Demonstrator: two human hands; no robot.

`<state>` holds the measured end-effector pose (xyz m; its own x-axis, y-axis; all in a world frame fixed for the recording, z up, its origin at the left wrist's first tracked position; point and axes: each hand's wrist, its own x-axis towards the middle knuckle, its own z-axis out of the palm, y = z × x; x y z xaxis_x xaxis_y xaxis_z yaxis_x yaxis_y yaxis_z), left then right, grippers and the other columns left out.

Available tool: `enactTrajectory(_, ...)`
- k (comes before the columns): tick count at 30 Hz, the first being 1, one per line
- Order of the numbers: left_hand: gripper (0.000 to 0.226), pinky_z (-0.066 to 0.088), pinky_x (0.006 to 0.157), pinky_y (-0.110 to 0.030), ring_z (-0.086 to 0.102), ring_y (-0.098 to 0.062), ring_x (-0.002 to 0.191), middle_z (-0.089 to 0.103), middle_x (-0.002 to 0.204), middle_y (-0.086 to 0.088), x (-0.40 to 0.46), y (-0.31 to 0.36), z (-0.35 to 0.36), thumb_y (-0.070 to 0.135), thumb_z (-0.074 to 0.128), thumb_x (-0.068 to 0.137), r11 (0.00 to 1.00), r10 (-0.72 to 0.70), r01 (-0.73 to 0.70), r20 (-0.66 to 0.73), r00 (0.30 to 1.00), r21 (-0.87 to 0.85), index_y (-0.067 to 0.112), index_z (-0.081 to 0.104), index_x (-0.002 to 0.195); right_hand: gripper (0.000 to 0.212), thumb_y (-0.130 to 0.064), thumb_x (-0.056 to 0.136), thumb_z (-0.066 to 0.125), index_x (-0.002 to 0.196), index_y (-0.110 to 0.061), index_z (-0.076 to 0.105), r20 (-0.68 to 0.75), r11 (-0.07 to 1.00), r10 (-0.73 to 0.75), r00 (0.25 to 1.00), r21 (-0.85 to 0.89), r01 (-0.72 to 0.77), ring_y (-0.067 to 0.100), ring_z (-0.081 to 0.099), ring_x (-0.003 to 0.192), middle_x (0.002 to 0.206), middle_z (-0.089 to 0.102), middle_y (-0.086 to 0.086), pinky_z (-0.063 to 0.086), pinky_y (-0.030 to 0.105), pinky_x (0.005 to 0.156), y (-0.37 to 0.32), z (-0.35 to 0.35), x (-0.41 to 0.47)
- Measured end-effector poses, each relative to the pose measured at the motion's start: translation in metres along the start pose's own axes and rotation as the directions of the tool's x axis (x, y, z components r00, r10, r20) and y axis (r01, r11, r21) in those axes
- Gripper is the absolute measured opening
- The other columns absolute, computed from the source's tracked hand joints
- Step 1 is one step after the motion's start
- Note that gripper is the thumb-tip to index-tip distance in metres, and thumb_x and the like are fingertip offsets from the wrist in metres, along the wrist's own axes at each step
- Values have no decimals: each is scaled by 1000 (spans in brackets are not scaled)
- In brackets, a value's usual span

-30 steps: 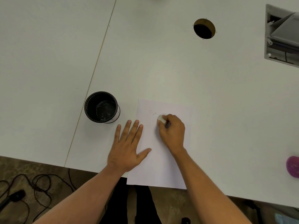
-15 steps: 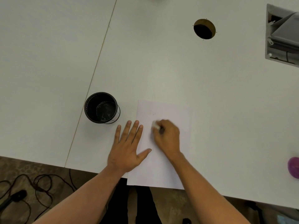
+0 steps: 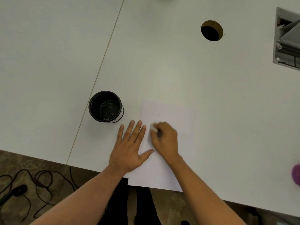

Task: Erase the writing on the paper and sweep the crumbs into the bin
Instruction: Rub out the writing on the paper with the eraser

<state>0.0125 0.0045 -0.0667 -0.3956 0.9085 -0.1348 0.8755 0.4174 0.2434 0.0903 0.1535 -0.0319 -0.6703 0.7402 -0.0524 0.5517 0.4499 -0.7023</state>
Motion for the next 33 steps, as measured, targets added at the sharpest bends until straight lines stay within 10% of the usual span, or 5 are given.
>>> enactTrajectory(12, 86, 16, 121, -61, 11, -30, 154, 16, 167, -9, 0, 1, 0, 70, 33, 95, 1000, 0, 0, 7, 1000, -4, 11, 21, 157, 4, -13, 82, 68, 83, -9, 67, -140, 995, 97, 985, 19, -95, 11, 55, 62, 73, 65, 1, 45, 25, 58, 8, -6, 21)
enactTrajectory(19, 83, 14, 121, -61, 8, -31, 155, 13, 167, -10, 0, -1, -2, 67, 22, 97, 1000, 11, -11, 55, 998, -9, 11, 19, 158, 16, -14, 80, 72, 95, -9, 70, 92, 999, -25, 995, -45, 30, 13, 60, 71, 80, 69, 3, 47, 21, 67, 4, -4, -50)
enactTrajectory(26, 88, 13, 122, -60, 7, -30, 155, 11, 168, -9, 1, 0, -2, 72, 26, 95, 1000, 1, -2, 57, 998, 11, 11, 17, 158, 6, -13, 82, 69, 79, -10, 65, -173, 984, 176, 969, 0, -179, 10, 52, 59, 70, 64, 0, 41, 21, 56, 10, -12, -5)
enactTrajectory(33, 89, 12, 122, -61, 6, -31, 155, 11, 168, -10, 0, 0, -2, 73, 24, 95, 1000, 11, -12, 75, 997, 8, 11, 16, 158, 14, -15, 80, 73, 92, -9, 70, 18, 995, 70, 997, -66, -68, 14, 59, 73, 82, 69, 3, 41, 21, 66, 9, -13, -54)
